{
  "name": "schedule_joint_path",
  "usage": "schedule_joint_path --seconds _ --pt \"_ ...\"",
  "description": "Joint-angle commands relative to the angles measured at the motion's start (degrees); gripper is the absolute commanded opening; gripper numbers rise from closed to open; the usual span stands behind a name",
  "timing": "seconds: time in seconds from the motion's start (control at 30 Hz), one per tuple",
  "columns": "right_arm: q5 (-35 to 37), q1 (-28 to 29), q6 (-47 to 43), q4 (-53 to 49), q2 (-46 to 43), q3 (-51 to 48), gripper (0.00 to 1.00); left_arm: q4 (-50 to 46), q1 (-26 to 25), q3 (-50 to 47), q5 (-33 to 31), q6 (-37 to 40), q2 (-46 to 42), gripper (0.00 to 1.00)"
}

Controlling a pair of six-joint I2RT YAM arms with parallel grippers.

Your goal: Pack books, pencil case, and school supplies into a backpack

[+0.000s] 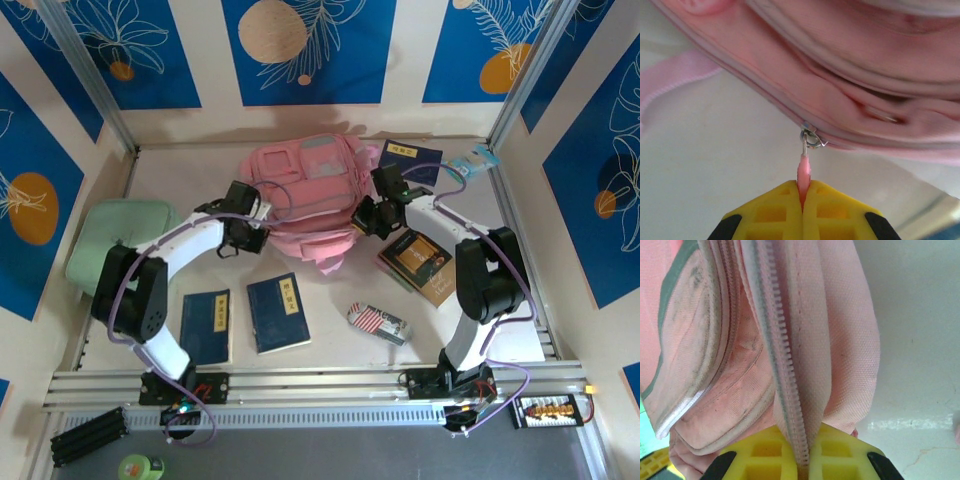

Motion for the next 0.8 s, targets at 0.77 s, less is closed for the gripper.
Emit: schedule_joint_path --seconds 0.77 --pt "-7.2 -3.3 -10.8 3.7 -4.1 1.2 0.0 1.5 9.4 23.4 1.6 24.2 20.1 0.0"
